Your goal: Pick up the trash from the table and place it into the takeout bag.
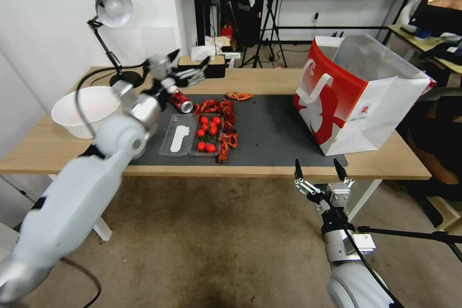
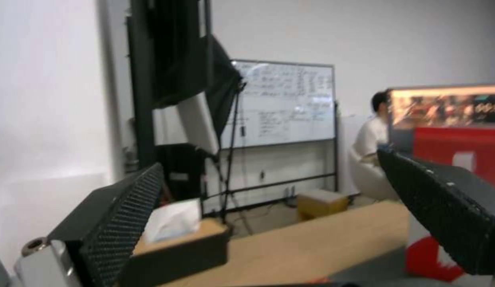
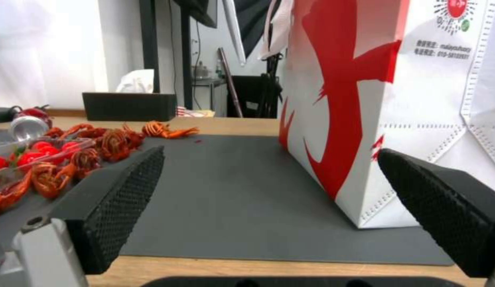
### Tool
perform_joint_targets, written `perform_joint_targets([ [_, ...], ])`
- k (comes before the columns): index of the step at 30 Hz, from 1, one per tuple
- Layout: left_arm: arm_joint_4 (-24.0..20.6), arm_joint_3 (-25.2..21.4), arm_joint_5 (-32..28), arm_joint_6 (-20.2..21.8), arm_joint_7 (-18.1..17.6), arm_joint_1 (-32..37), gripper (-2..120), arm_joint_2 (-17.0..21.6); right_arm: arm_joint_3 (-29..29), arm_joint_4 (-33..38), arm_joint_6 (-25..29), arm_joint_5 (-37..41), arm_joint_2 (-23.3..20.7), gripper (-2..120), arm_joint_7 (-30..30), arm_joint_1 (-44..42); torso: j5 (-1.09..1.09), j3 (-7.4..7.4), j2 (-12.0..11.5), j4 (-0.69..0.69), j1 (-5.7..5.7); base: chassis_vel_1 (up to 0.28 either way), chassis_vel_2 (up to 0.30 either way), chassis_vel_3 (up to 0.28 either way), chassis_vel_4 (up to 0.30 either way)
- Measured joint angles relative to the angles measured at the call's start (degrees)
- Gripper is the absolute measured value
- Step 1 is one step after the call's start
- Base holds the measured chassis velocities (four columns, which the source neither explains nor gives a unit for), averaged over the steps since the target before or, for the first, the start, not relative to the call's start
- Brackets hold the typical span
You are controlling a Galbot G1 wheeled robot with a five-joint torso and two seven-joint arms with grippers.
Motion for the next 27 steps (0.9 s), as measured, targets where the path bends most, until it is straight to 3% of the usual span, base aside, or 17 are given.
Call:
perform_joint_targets([
  [7,-4.41,-10.87,6.78,-1.61,-0.7,16.44,100,-1.58,-0.37,-0.23,0.14,-0.18,0.25,100,-0.05,0.1,-0.01,0.0,0.0,0.02,0.0,0.0,0.0,0.0,0.0],
  [15,-6.47,-20.26,12.26,-4.07,-1.76,26.87,100,-4.95,-0.49,-0.76,0.96,-0.47,0.13,100,-0.09,0.22,0.0,0.01,0.0,0.01,0.0,0.0,0.0,0.0,0.0],
  [27,-5.92,-24.64,19.49,-9.71,-2.43,39.05,100,-10.12,-0.56,-1.1,1.47,-0.53,0.29,100,-0.09,0.28,-0.02,0.01,0.0,0.02,0.01,0.0,0.0,0.0,0.0],
])
